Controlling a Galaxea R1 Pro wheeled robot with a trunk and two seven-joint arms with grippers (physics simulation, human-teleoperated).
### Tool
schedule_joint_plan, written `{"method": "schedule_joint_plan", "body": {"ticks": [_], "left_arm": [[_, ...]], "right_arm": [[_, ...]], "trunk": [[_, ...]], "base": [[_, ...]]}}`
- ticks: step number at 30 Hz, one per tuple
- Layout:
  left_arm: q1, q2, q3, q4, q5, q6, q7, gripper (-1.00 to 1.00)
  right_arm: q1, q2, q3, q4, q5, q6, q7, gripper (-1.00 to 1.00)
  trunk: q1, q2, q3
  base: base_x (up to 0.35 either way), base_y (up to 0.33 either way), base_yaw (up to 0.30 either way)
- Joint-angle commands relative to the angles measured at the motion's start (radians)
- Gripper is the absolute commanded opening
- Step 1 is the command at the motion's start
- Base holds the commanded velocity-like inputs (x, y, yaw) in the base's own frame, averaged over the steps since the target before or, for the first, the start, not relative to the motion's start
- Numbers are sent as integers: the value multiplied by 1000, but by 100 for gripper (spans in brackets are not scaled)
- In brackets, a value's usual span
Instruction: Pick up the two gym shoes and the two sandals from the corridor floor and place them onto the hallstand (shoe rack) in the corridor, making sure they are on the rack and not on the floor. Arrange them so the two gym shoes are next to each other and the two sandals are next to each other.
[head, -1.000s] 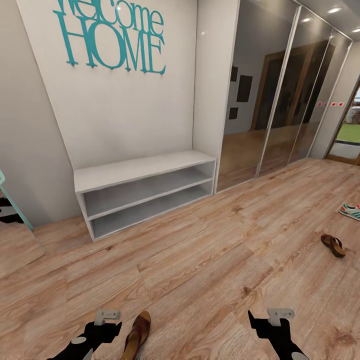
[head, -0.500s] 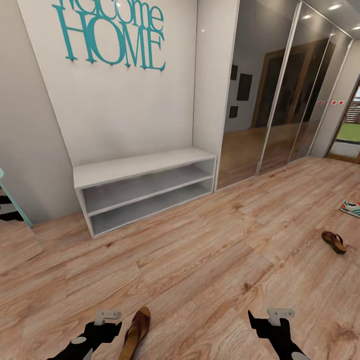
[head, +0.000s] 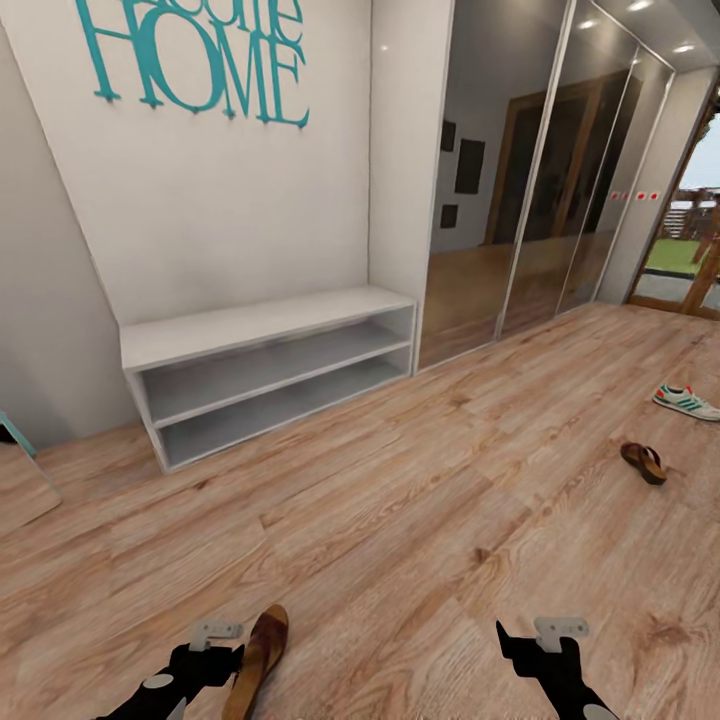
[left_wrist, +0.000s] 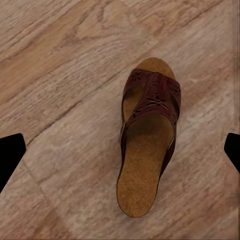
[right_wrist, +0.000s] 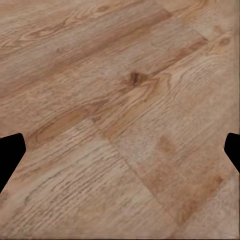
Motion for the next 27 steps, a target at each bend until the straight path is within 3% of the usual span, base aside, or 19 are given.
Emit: {"method": "schedule_joint_plan", "body": {"ticks": [1,8,9,15,21,27], "left_arm": [[0,0,-1,1,-1,-4,-3,100],[-5,3,1,1,-25,-3,-39,100],[-12,4,2,1,-50,-2,-67,100],[-18,6,4,-2,-84,0,-95,100],[-19,6,4,-1,-90,0,-99,100],[-16,5,3,0,-91,-1,-98,100]], "right_arm": [[-1,0,0,1,-7,-3,0,100],[-9,-8,-1,-38,-9,97,0,100],[-29,-10,-2,-108,-9,197,0,100],[-71,-10,-2,-289,-8,344,-2,100],[-93,-11,-2,-378,-8,373,-4,100],[-98,-10,-3,-396,-9,376,-3,100]], "trunk": [[4,-8,-5],[31,-57,-38],[34,-64,-43],[37,-65,-75],[40,-66,-108],[42,-68,-141]], "base": [[0,0,-173],[0,0,-87],[0,0,-17],[0,0,-7],[0,0,-1],[0,0,0]]}}
